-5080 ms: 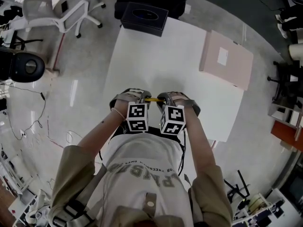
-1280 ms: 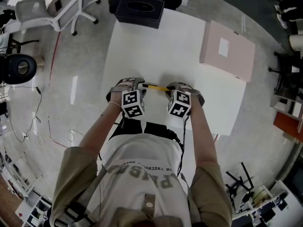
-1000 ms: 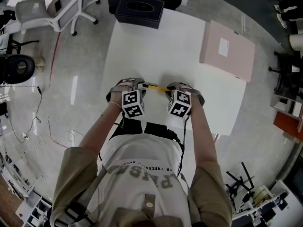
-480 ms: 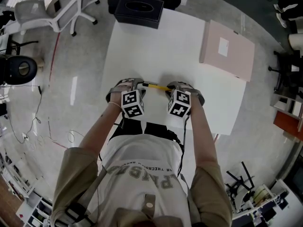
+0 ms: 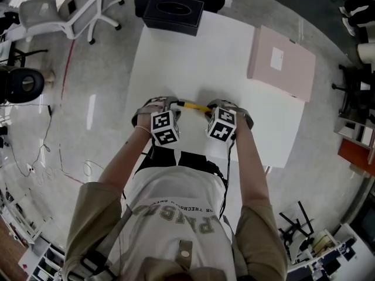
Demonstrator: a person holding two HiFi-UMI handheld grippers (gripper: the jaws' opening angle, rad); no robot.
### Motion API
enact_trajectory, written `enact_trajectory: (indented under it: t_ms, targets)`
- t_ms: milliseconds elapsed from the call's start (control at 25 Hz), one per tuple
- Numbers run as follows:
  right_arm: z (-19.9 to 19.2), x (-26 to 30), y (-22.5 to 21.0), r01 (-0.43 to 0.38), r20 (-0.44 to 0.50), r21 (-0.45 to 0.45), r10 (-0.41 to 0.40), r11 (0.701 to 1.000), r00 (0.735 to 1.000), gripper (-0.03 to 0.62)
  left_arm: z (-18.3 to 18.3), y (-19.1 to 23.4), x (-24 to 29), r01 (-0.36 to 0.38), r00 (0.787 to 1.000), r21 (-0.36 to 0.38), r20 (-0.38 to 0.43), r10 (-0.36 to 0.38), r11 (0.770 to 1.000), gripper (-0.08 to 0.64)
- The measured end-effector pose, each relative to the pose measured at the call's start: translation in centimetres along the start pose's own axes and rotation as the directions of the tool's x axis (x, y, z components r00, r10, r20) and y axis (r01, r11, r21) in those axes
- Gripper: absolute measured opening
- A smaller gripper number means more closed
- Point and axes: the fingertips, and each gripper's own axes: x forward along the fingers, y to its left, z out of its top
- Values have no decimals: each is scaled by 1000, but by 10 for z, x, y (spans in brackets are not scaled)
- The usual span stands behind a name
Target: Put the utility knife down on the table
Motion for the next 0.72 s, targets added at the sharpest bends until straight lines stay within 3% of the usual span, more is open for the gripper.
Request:
enact_trajectory:
  t_ms: [360,720]
  targets:
    - [1,1,0,-59,-22,40,60,997,998,103,6,12,-3,-49,999,27,11,48,998,184]
    - [5,-4,-1,-137,-31,71,140,988,990,103,15,14,0,-88,996,134,-2,89,987,183]
